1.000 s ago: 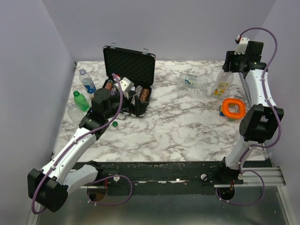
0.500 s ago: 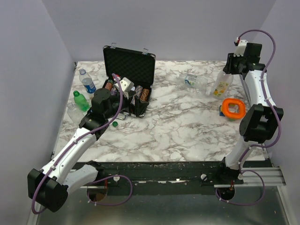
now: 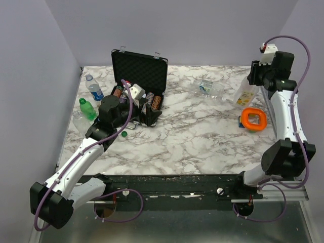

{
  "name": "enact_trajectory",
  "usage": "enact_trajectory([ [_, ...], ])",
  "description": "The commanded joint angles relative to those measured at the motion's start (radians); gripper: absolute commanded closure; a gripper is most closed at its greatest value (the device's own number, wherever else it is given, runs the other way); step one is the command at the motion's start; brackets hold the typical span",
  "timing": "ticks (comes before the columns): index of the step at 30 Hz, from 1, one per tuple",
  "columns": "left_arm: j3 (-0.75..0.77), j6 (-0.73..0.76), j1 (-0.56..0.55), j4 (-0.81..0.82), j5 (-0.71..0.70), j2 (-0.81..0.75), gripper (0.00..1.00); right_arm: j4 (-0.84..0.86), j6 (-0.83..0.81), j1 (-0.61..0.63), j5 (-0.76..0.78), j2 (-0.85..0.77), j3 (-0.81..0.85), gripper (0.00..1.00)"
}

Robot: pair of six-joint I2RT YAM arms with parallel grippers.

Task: Unscrew the bottle caps

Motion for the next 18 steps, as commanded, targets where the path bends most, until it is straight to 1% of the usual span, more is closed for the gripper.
enact_trajectory([
  [1,-0.006,-0.013,0.000,0.071,0.079,0.005,0.01,0.020,-0.027,-0.002,-0.010,-0.161,-0.075,0.87],
  [4,-0.047,-0.070,0.000,0.143,0.025,0.000,0.01,-0.017,-0.031,-0.002,-0.053,-0.244,-0.121,0.87],
  [5,-0.061,-0.071,0.000,0.166,0.031,-0.003,0.01,-0.030,-0.034,-0.002,-0.068,-0.277,-0.134,0.87],
  [8,-0.088,-0.064,0.000,0.215,0.108,-0.008,0.01,-0.081,-0.045,-0.002,-0.137,-0.369,-0.171,0.87],
  [13,-0.113,-0.042,-0.011,0.292,0.252,0.012,0.01,-0.208,-0.080,-0.002,-0.303,-0.497,-0.194,0.87],
  [15,-0.113,-0.015,-0.041,0.299,0.266,0.011,0.01,-0.266,-0.099,-0.002,-0.384,-0.529,-0.196,0.87],
  [18,-0.096,0.078,-0.121,0.252,0.245,0.002,0.01,-0.336,-0.105,-0.003,-0.525,-0.560,-0.214,0.87],
])
